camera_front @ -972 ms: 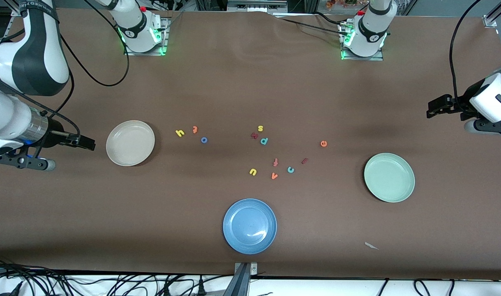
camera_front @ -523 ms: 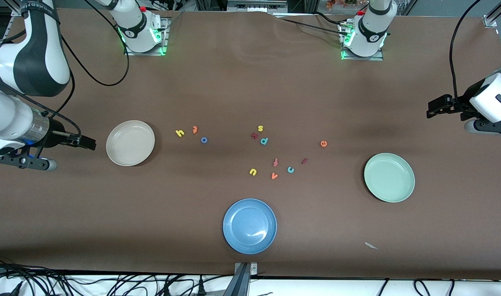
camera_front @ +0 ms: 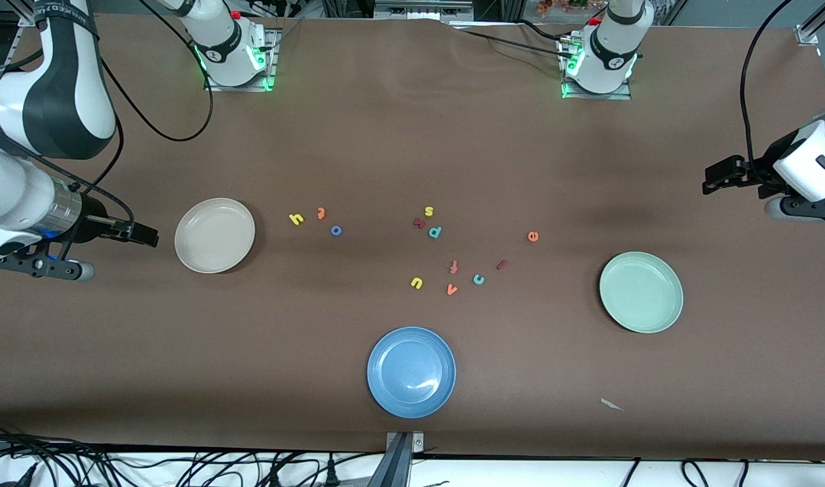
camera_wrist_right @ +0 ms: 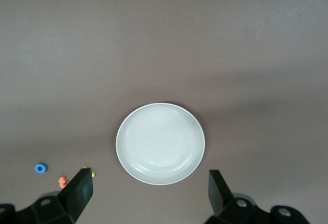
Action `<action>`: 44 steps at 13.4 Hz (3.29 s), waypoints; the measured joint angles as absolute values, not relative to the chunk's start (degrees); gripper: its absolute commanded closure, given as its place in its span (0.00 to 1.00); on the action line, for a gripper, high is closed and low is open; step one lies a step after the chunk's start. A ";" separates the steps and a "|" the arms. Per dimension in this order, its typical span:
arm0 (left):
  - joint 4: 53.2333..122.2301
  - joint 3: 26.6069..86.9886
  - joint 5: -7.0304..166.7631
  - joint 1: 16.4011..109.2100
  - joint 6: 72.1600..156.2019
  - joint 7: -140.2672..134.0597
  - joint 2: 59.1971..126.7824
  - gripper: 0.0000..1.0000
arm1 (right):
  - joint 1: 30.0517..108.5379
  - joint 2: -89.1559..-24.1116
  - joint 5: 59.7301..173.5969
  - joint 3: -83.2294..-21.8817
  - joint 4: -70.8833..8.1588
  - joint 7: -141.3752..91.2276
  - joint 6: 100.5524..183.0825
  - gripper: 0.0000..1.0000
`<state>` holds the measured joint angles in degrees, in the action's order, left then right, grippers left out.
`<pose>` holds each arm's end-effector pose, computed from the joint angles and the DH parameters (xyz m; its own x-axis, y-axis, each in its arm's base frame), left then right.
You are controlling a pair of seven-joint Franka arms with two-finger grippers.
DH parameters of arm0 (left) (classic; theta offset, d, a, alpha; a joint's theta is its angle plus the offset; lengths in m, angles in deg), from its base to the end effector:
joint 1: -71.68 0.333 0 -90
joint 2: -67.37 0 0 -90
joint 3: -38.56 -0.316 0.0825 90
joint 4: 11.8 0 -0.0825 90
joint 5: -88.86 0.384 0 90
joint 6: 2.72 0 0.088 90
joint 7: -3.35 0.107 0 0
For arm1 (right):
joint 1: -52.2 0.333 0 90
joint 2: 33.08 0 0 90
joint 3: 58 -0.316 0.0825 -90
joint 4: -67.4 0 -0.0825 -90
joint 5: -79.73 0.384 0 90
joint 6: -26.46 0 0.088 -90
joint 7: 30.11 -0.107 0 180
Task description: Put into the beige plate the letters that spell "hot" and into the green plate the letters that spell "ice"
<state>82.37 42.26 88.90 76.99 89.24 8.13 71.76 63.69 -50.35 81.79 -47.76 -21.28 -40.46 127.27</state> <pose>0.5733 0.0174 0.5499 0.9919 -0.0559 -0.1140 -0.0547 -0.9984 0.0138 0.6413 0.0296 0.4722 0.9836 -0.1615 -0.0801 -0.1593 -0.9867 0.0331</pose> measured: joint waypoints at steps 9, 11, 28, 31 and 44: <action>82.37 42.26 88.90 76.99 89.42 8.13 71.78 0.00 | 63.73 -50.35 81.79 -47.76 -21.37 -40.62 127.61 0.00; 82.37 42.26 88.90 76.99 89.54 8.13 71.82 0.00 | 63.91 -50.35 81.79 -47.77 -21.57 -40.88 127.69 0.00; 82.80 46.31 88.90 75.64 91.81 1.00 74.13 0.00 | 79.98 -51.48 82.07 -48.78 -32.52 -63.09 136.45 0.00; 84.87 48.91 88.90 75.52 95.34 -2.84 74.96 0.00 | 82.96 -53.16 82.08 -48.90 -33.65 -66.36 139.57 0.00; 105.36 58.24 88.90 75.40 123.89 -13.27 76.31 0.00 | 84.82 -61.85 85.43 -53.47 -34.32 -66.82 150.02 0.01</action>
<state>105.36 58.24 88.90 75.40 123.89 -13.27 76.31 84.82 -61.85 85.43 -53.47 -34.32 -66.82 150.02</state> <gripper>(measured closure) 0.000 0.004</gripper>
